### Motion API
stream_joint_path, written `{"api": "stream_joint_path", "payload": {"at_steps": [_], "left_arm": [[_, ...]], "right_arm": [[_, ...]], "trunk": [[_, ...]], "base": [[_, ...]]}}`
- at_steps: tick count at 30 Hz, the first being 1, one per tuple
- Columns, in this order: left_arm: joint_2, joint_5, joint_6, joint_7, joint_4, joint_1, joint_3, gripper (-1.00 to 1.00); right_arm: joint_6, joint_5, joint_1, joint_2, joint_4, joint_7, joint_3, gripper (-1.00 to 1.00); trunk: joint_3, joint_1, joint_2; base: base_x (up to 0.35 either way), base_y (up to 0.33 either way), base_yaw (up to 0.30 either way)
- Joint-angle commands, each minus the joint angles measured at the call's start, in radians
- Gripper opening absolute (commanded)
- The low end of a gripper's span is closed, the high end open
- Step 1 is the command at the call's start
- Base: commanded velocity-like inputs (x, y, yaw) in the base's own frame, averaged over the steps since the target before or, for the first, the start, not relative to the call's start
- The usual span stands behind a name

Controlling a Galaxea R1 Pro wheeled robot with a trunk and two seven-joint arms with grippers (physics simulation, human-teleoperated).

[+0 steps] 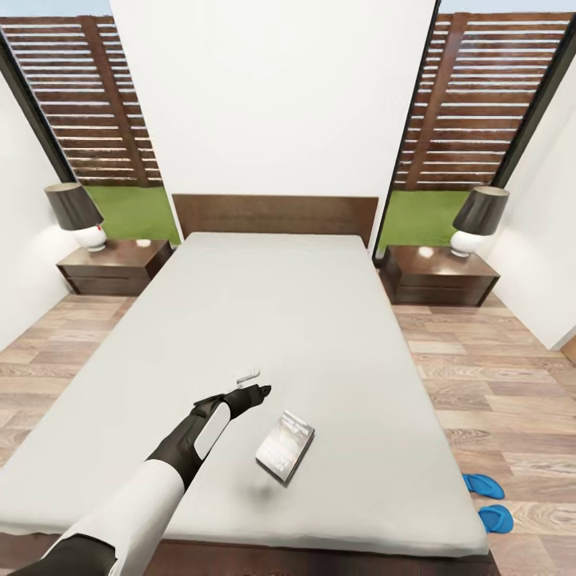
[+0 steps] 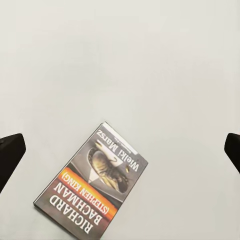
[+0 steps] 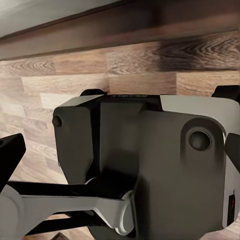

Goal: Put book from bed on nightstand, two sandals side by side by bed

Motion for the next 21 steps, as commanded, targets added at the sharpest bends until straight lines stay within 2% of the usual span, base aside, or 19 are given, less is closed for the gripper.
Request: {"api": "stream_joint_path", "payload": {"at_steps": [1, 21], "left_arm": [[0.000, 0.009, 0.004, 0.005, -0.001, -0.001, -0.003, 1.00], [0.000, 0.009, 0.004, 0.005, -0.001, -0.001, -0.003, 1.00]], "right_arm": [[0.005, -0.002, -0.002, -0.001, 0.004, 0.004, -0.008, 1.00], [0.005, -0.002, -0.002, -0.001, 0.004, 0.003, -0.007, 1.00]], "trunk": [[-0.003, 0.000, -0.001], [-0.034, 0.000, -0.001]], "base": [[0.000, 0.000, 0.000], [0.000, 0.000, 0.000]]}}
